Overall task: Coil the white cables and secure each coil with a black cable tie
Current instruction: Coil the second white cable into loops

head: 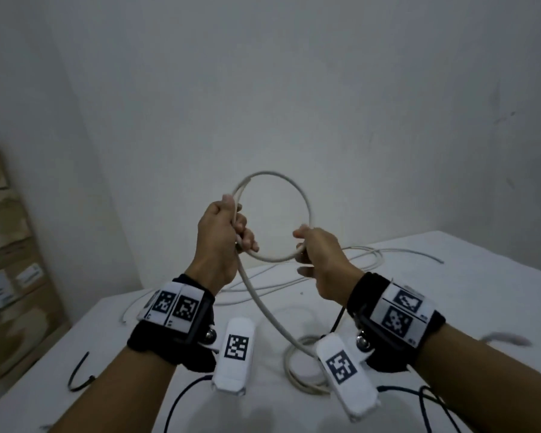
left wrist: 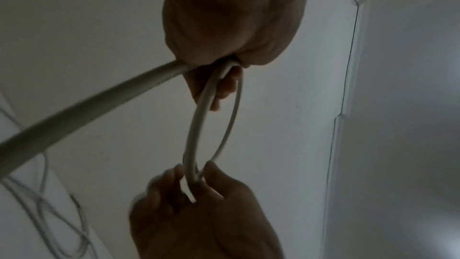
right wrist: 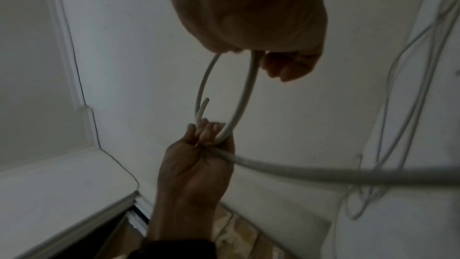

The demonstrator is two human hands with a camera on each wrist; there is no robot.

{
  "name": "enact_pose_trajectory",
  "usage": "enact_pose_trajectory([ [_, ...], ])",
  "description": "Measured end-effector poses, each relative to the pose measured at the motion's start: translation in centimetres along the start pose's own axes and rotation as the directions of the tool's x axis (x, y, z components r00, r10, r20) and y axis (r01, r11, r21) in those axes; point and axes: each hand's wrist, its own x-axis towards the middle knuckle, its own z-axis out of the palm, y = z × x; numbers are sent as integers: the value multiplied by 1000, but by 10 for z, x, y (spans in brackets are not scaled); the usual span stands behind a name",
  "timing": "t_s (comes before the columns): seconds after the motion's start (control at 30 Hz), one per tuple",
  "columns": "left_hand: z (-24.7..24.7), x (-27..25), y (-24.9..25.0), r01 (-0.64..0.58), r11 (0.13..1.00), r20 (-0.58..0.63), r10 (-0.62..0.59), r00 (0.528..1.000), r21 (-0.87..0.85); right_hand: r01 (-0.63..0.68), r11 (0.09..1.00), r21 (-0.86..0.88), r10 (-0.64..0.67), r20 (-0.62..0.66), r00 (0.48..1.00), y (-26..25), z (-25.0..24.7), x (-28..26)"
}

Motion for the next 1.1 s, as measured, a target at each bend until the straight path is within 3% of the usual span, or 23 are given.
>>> enact_pose_trajectory([
  [0.07,-8,0,-8,1,995,-46,4,999,100,177,962,-209,-181,1,984,5,-8,9],
  [0.1,-11,-1,-13,8,990,-60,0,998,143,319,889,-329,-341,-11,940,6,-11,14],
  [0.13,-14,-3,-17,18,985,-67,-7,998,172,450,764,-463,-507,1,862,4,-14,18],
  [0.2,-19,-6,-23,39,979,-60,-27,998,201,635,426,-644,-752,137,645,-4,-15,23],
  [0.23,-21,-8,-25,53,976,-51,-43,998,213,686,281,-671,-793,240,560,-9,-13,27],
  [0.27,-22,-9,-25,68,973,-42,-60,997,223,722,181,-668,-784,345,516,-14,-10,30],
  [0.3,-24,-11,-25,81,970,-31,-76,997,229,744,134,-655,-730,442,521,-19,-7,34],
  [0.4,-26,-15,-23,83,964,8,-88,996,253,764,153,-626,-432,653,622,-32,7,41],
  [0.5,-30,-19,-23,70,962,0,-72,997,265,764,67,-642,-310,714,627,-37,21,42],
  [0.6,-40,-19,-24,62,970,-55,-51,997,235,734,166,-658,-355,655,667,-34,17,48],
  [0.7,-49,-21,-26,94,983,-84,-81,993,159,685,427,-591,-434,530,728,-28,0,54],
  [0.77,-49,-25,-30,115,986,-44,-110,993,124,657,542,-524,-452,478,753,-18,-5,51],
  [0.97,-41,-36,-46,202,975,14,-202,979,-97,643,561,-522,-534,365,763,9,-2,42],
  [1.1,-40,-42,-56,230,969,11,-230,973,-88,649,563,-511,-537,370,758,14,-2,33],
])
